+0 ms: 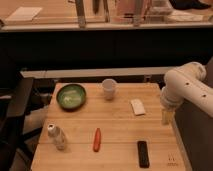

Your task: Knock the bottle over

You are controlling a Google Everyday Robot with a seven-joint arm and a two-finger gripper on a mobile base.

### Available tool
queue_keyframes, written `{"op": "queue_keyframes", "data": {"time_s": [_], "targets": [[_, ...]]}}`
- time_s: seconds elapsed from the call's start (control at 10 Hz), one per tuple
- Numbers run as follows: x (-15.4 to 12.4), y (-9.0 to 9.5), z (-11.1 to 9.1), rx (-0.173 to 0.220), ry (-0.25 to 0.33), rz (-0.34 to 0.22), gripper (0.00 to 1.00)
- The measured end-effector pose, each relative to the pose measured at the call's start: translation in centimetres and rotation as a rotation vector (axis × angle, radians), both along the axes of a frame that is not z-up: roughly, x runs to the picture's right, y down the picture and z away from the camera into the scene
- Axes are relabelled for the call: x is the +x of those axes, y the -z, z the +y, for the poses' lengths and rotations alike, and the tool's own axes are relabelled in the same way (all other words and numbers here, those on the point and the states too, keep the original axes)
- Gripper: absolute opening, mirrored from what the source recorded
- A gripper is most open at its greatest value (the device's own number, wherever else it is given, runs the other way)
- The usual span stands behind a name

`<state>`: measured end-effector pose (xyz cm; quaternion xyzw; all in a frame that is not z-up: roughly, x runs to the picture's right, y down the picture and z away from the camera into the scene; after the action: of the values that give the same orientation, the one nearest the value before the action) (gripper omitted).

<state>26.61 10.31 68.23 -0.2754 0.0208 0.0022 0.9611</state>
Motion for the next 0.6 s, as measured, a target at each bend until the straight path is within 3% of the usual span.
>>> {"op": "queue_keyframes", "data": {"time_s": [0.3,0.6], "targets": [[-4.9,0.1,-0.6,0.016,0.064,-0.022,0.80],[-6.7,0.4,-0.7,0.022,0.111,-0.040,0.80]]}}
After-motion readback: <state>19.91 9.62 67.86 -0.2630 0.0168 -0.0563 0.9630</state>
